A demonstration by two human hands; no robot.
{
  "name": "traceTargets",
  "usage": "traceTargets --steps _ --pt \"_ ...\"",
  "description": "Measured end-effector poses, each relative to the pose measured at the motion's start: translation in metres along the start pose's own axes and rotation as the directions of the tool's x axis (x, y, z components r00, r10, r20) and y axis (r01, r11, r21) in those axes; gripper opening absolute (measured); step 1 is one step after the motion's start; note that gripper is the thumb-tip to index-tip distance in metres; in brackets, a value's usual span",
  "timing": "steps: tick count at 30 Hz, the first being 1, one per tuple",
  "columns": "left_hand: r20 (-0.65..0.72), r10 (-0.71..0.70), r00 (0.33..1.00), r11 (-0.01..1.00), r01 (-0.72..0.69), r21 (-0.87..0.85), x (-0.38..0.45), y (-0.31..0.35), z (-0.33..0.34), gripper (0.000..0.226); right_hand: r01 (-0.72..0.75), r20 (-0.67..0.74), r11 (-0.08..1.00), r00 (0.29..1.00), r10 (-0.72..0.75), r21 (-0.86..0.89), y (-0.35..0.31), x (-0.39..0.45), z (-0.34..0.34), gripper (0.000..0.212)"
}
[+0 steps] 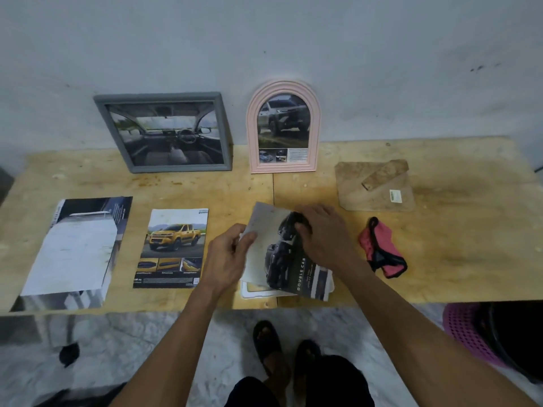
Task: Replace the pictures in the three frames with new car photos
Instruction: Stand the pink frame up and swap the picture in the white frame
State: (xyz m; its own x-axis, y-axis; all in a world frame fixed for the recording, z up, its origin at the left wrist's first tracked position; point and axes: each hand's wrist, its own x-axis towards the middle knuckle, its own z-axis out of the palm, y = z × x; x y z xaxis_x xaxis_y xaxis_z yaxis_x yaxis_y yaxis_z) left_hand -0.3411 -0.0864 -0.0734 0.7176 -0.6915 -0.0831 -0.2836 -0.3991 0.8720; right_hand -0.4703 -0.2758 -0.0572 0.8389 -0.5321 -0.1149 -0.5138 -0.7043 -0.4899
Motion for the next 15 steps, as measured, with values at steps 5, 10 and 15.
traceTargets --steps 5,10,15 --pt "-0.154 -0.212 0.965 0.967 0.185 -0.173 -0.008 0.025 -0.015 0.026 -0.039 0.046 0.967 0.999 0.029 0.253 -0.012 0.0 -0.021 0.014" --pt "-0.094 -0.425 0.9 0.846 0.358 -0.395 -0.037 0.012 -0.014 0.032 -0.205 0.052 0.833 0.977 0.208 0.515 -0.029 -0.017 -0.016 0.017" --pt "-0.188 -0.522 0.832 0.819 0.429 -0.38 -0.059 0.004 -0.032 0.02 -0.384 0.239 0.698 0.923 0.302 0.604 -0.059 -0.032 0.018 0.013"
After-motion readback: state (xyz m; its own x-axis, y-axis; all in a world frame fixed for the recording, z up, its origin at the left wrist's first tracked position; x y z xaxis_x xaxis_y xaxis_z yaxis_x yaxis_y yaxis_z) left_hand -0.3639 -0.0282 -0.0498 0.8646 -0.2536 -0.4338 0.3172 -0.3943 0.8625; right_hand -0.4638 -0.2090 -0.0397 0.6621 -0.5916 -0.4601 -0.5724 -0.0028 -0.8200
